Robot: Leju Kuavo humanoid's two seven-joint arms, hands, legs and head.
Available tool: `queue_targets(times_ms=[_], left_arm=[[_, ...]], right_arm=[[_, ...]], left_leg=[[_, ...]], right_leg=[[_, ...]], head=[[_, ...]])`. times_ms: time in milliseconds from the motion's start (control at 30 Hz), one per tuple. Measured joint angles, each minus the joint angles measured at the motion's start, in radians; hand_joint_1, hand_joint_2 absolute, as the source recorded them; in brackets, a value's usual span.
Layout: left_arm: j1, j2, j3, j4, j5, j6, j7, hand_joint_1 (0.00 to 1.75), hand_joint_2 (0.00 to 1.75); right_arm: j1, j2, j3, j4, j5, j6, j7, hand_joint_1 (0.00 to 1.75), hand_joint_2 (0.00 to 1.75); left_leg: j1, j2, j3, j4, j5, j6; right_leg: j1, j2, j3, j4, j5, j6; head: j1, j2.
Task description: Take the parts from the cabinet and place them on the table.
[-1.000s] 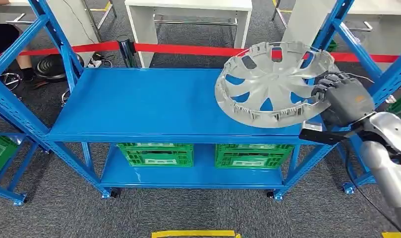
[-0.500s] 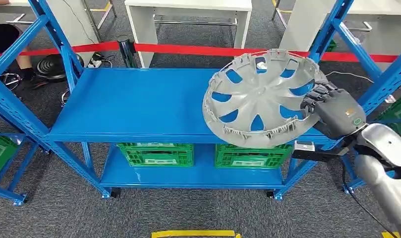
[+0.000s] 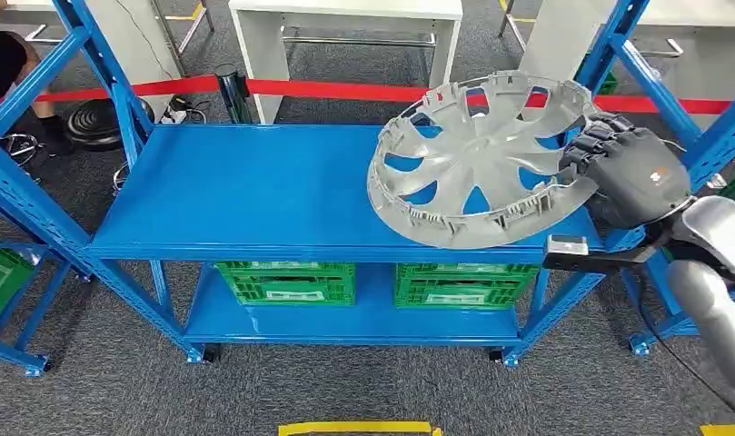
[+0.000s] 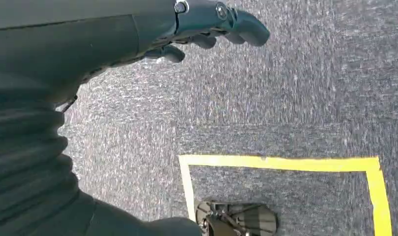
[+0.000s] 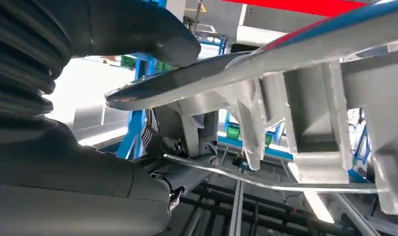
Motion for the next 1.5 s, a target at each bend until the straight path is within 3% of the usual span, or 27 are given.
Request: queue_targets(times_ms=[133, 200, 267, 333, 367, 400, 467, 533, 567, 600, 633, 700, 733, 767, 867, 900, 967, 1033, 1067, 1100, 1167, 1233, 1300, 1367, 1400, 1433, 1500], left_arm=[[0.001, 0.0, 0.005, 0.0, 0.003, 0.006, -0.001, 0.0, 1.75], [0.0, -0.001, 0.005, 0.0, 0.005, 0.006, -0.001, 0.0, 1.75], [0.0, -0.003, 0.006, 0.0, 0.01, 0.008, -0.001, 0.0, 1.75], [0.001, -0.004, 0.006, 0.0, 0.01, 0.008, -0.002, 0.0, 1.75], [0.001, -0.005, 0.006, 0.0, 0.011, 0.008, -0.004, 0.0, 1.75], [0.001, -0.005, 0.006, 0.0, 0.011, 0.008, -0.004, 0.0, 1.75], [0.001, -0.006, 0.006, 0.0, 0.011, 0.008, -0.004, 0.0, 1.75], [0.0, -0.008, 0.006, 0.0, 0.011, 0.008, -0.005, 0.0, 1.75], [0.0, -0.008, 0.006, -0.001, 0.011, 0.008, -0.006, 0.0, 1.75], [0.001, -0.009, 0.006, 0.0, 0.011, 0.008, -0.007, 0.0, 1.75], [0.0, -0.009, 0.006, 0.0, 0.011, 0.009, -0.007, 0.0, 1.75], [0.001, -0.009, 0.007, 0.0, 0.012, 0.009, -0.007, 0.0, 1.75], [0.001, -0.008, 0.008, 0.0, 0.012, 0.009, -0.007, 0.0, 1.75], [0.001, -0.008, 0.009, 0.0, 0.012, 0.009, -0.008, 0.0, 1.75], [0.0, -0.008, 0.015, 0.0, 0.012, 0.01, -0.008, 0.0, 1.75], [0.0, -0.008, 0.016, 0.0, 0.012, 0.01, -0.008, 0.0, 1.75], [0.0, -0.008, 0.016, 0.0, 0.012, 0.011, -0.008, 0.0, 1.75], [-0.003, -0.008, 0.016, 0.0, 0.012, 0.012, -0.008, 0.0, 1.75], [-0.005, -0.008, 0.016, 0.0, 0.012, 0.012, -0.008, 0.0, 1.75], [-0.006, -0.008, 0.016, -0.001, 0.012, 0.012, -0.009, 0.0, 1.75], [-0.007, -0.009, 0.016, 0.0, 0.012, 0.012, -0.009, 0.0, 1.75], [-0.006, -0.009, 0.017, 0.0, 0.01, 0.012, -0.009, 0.0, 1.75], [-0.009, -0.008, 0.017, -0.002, 0.008, 0.011, -0.01, 0.0, 1.75], [-0.01, -0.008, 0.017, -0.002, 0.002, 0.006, -0.009, 0.0, 1.75], [-0.009, -0.009, 0.017, -0.002, 0.001, 0.005, -0.006, 0.0, 1.75], [-0.009, -0.009, 0.017, -0.002, 0.0, 0.005, -0.005, 0.0, 1.75], [-0.011, -0.009, 0.017, -0.002, -0.002, 0.004, -0.002, 0.0, 1.75]], right_arm=[[0.022, -0.006, -0.004, -0.021, -0.004, -0.017, 0.009, 1.75, 1.75], [0.037, -0.014, -0.013, -0.036, -0.008, -0.021, 0.01, 1.75, 1.75], [0.046, -0.016, -0.024, -0.04, -0.01, -0.023, 0.01, 1.75, 1.75], [0.052, -0.016, -0.026, -0.042, -0.009, -0.027, 0.01, 1.75, 1.75], [0.06, -0.015, -0.026, -0.043, -0.007, -0.031, 0.01, 1.75, 1.75], [0.067, -0.014, -0.026, -0.043, -0.003, -0.032, 0.01, 1.75, 1.75], [0.074, -0.013, -0.026, -0.044, 0.001, -0.032, 0.01, 1.75, 1.75], [0.076, -0.013, -0.026, -0.047, 0.002, -0.032, 0.01, 1.75, 1.75], [0.076, -0.011, -0.027, -0.049, 0.002, -0.034, 0.011, 1.75, 1.75], [0.079, -0.012, -0.029, -0.051, 0.001, -0.036, 0.011, 1.75, 1.75], [0.078, -0.012, -0.029, -0.052, 0.002, -0.037, 0.011, 1.75, 1.75], [0.08, -0.01, -0.029, -0.052, 0.002, -0.039, 0.011, 1.75, 1.75], [0.08, -0.01, -0.029, -0.053, 0.004, -0.04, 0.011, 1.75, 1.75], [0.081, -0.008, -0.029, -0.055, 0.008, -0.043, 0.011, 1.75, 1.75], [0.082, -0.001, -0.03, -0.055, 0.014, -0.051, 0.01, 1.75, 1.75], [0.084, 0.001, -0.03, -0.055, 0.016, -0.053, 0.009, 1.75, 1.75], [0.089, 0.005, -0.03, -0.055, 0.021, -0.055, 0.007, 1.75, 1.75], [0.091, 0.008, -0.031, -0.055, 0.023, -0.059, 0.004, 1.75, 1.75], [0.091, 0.009, -0.031, -0.055, 0.023, -0.062, -0.001, 1.75, 1.75], [0.091, 0.012, -0.035, -0.055, 0.023, -0.066, -0.009, 1.75, 1.75], [0.087, 0.018, -0.035, -0.055, 0.014, -0.066, -0.024, 1.75, 1.75], [0.087, 0.027, -0.034, -0.054, 0.001, -0.064, -0.038, 1.75, 1.75], [0.084, 0.031, -0.034, -0.054, -0.002, -0.063, -0.043, 1.75, 1.75], [0.083, 0.039, -0.032, -0.054, -0.004, -0.063, -0.044, 1.75, 1.75], [0.082, 0.044, -0.03, -0.053, -0.004, -0.063, -0.044, 1.75, 1.75], [0.08, 0.049, -0.027, -0.051, -0.002, -0.063, -0.046, 1.75, 1.75], [0.068, 0.058, -0.017, -0.046, 0.004, -0.063, -0.049, 1.75, 1.75]], left_leg=[[-0.005, -0.001, -0.003, 0.004, 0.002, 0.009], [-0.003, 0.0, -0.002, -0.009, 0.02, 0.02], [0.003, 0.005, -0.001, -0.019, 0.036, 0.031], [0.002, 0.008, -0.015, -0.015, 0.043, 0.033], [0.001, 0.008, -0.022, -0.011, 0.044, 0.032], [0.002, 0.008, -0.029, -0.007, 0.046, 0.031], [0.005, 0.008, -0.043, 0.005, 0.049, 0.027], [0.007, 0.007, -0.058, 0.022, 0.05, 0.021], [0.004, 0.005, -0.068, 0.025, 0.053, 0.013], [0.002, 0.003, -0.068, 0.026, 0.055, 0.006], [0.001, 0.002, -0.071, 0.029, 0.059, -0.001], [0.0, 0.0, -0.077, 0.024, 0.069, -0.016], [0.003, 0.0, -0.082, 0.033, 0.059, -0.022], [0.003, 0.002, -0.095, 0.06, 0.02, -0.027], [0.008, 0.002, -0.16, 0.27, -0.121, -0.038], [0.009, 0.002, -0.166, 0.317, -0.132, -0.039], [0.008, 0.002, -0.117, 0.274, -0.084, -0.035], [0.007, 0.002, -0.002, 0.11, -0.028, -0.022], [0.005, 0.001, 0.056, 0.021, -0.052, -0.015], [-0.001, 0.002, 0.072, 0.002, -0.049, -0.015], [-0.006, 0.0, 0.053, -0.003, -0.04, -0.004], [-0.001, 0.002, 0.046, -0.022, -0.012, 0.017], [0.0, 0.005, 0.028, -0.022, 0.009, 0.029], [-0.002, 0.006, 0.002, -0.019, 0.028, 0.03], [-0.002, 0.006, -0.013, -0.015, 0.037, 0.03], [-0.002, 0.007, -0.028, -0.01, 0.044, 0.029], [-0.001, 0.007, -0.053, 0.002, 0.053, 0.025]], right_leg=[[-0.005, -0.001, 0.0, -0.002, 0.005, 0.008], [-0.006, 0.0, 0.0, -0.008, 0.016, 0.02], [-0.008, -0.001, -0.019, 0.04, -0.045, 0.019], [-0.006, -0.001, -0.081, 0.207, -0.14, 0.023], [-0.006, -0.001, -0.107, 0.284, -0.168, 0.025], [-0.006, -0.001, -0.113, 0.317, -0.171, 0.025], [-0.008, -0.002, -0.057, 0.238, -0.126, 0.024], [-0.011, -0.005, 0.058, 0.047, -0.074, 0.026], [-0.004, -0.003, 0.065, 0.037, -0.091, 0.018], [0.0, 0.003, 0.052, 0.045, -0.069, 0.006], [-0.001, 0.002, 0.053, 0.03, -0.079, -0.001], [-0.004, 0.001, 0.044, 0.031, -0.069, -0.017], [-0.008, -0.005, 0.039, 0.026, -0.06, -0.027], [-0.007, -0.005, 0.033, 0.026, -0.053, -0.034], [-0.004, -0.005, 0.002, 0.026, -0.031, -0.042], [-0.003, -0.005, -0.01, 0.027, -0.021, -0.042], [-0.001, -0.005, -0.03, 0.027, -0.005, -0.039], [0.001, -0.004, -0.047, 0.027, 0.012, -0.034], [0.001, -0.005, -0.05, 0.028, 0.019, -0.03], [0.001, -0.005, -0.052, 0.025, 0.028, -0.022], [-0.002, -0.006, -0.051, 0.017, 0.047, -0.008], [-0.007, -0.005, -0.056, 0.008, 0.056, 0.005], [-0.006, -0.005, -0.083, 0.076, -0.038, 0.011], [-0.006, -0.004, -0.123, 0.228, -0.137, 0.018], [-0.004, -0.004, -0.136, 0.292, -0.154, 0.02], [-0.004, -0.004, -0.128, 0.31, -0.144, 0.02], [-0.005, -0.005, -0.043, 0.215, -0.087, 0.019]], head=[[0.0, 0.0], [0.0, 0.0], [0.002, 0.0], [0.002, 0.0], [0.002, 0.0], [0.002, 0.0], [0.002, 0.0], [0.002, 0.0], [0.002, 0.0], [0.002, 0.0], [0.001, 0.0], [0.0, 0.0], [0.002, 0.0], [-0.002, 0.0], [-0.002, 0.0], [-0.001, 0.0], [-0.002, 0.0], [-0.001, 0.0], [-0.001, 0.0], [0.002, 0.0], [-0.005, 0.0], [-0.006, 0.0], [-0.002, 0.0], [-0.002, 0.0], [-0.002, 0.0], [-0.002, 0.0], [-0.002, 0.0]])
